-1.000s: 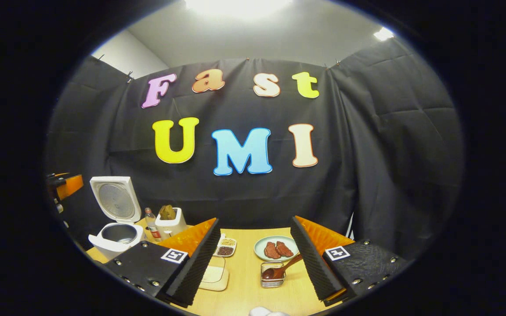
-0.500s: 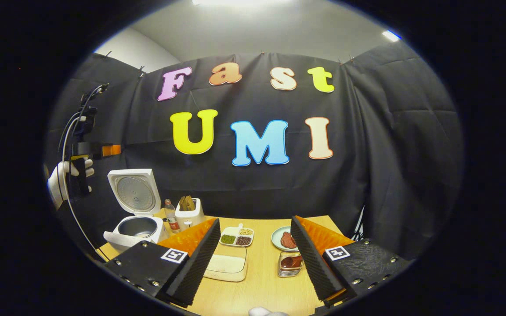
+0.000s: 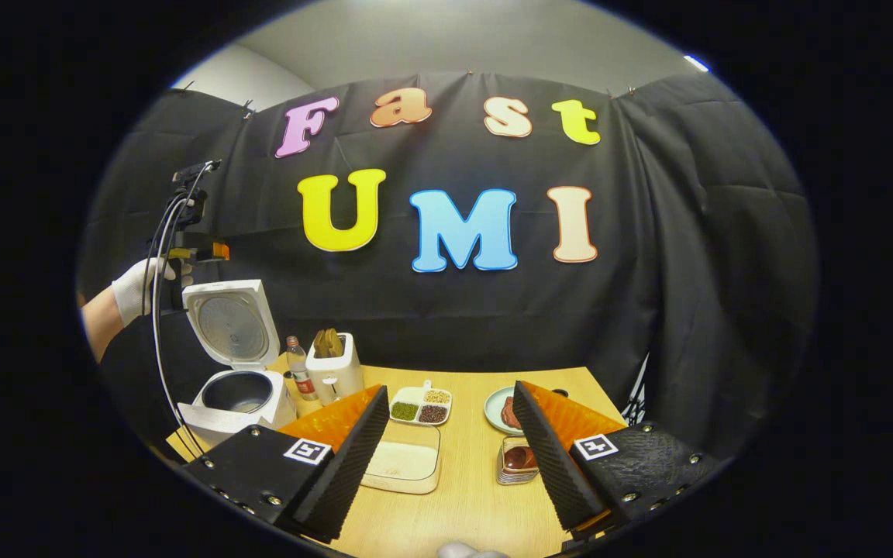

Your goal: Close the left gripper, press the button to open the rice cooker; take a wooden spoon from the chopstick holder with the right hand, scoop a spoonful of rice and pour it into the rice cooker, then put the wooden spoon back into the chopstick holder.

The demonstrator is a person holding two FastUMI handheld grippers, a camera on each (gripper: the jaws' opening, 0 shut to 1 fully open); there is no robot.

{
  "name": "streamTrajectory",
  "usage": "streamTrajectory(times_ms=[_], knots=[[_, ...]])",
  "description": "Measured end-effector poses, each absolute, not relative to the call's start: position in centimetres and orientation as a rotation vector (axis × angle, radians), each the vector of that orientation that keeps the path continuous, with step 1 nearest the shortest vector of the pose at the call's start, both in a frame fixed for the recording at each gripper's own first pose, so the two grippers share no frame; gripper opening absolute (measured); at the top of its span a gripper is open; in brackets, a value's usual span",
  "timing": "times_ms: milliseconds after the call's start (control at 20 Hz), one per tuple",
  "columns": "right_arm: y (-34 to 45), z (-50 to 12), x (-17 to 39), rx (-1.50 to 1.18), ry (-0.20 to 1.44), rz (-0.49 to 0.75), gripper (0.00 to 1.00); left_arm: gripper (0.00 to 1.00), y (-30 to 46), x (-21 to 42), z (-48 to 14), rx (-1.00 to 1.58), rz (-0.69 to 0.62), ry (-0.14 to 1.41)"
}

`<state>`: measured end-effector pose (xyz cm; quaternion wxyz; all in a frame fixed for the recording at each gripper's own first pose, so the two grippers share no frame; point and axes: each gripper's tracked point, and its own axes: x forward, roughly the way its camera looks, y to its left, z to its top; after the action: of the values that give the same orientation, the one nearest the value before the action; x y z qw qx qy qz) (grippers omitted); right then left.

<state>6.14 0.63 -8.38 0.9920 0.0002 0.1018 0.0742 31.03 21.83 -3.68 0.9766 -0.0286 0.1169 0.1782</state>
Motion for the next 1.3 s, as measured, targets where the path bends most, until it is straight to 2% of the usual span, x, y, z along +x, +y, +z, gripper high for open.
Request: streamTrajectory(times_ms=[250,450,900,1000,1150,1250,1300], knots=[[1.4,-9.0,7.2,-0.003,0.225,0.160,0.98,0.96,22.6,33.2,-8.1,-0.087,0.371,0.337],[1.7,-10.1,7.5,0.020,0.254,0.169,0.98,0.97,22.5,33.2,-8.3,-0.018,0.373,0.362],[1.1,-10.6,6.8,0.093,0.266,0.186,0.98,0.98,22.2,33.2,-8.1,-0.045,0.354,0.443],[0.9,-10.8,6.3,0.092,0.270,0.194,0.98,0.96,22.1,33.0,-8.3,-0.052,0.348,0.459],[0.6,-11.2,5.7,0.099,0.272,0.215,0.98,1.00,21.8,32.9,-8.3,-0.060,0.330,0.479],[0.3,-11.8,5.3,0.109,0.289,0.224,0.98,0.96,21.8,32.7,-8.4,-0.065,0.330,0.502],[0.2,-11.8,5.1,0.119,0.290,0.229,0.98,0.98,21.8,32.4,-8.5,-0.067,0.330,0.515]])
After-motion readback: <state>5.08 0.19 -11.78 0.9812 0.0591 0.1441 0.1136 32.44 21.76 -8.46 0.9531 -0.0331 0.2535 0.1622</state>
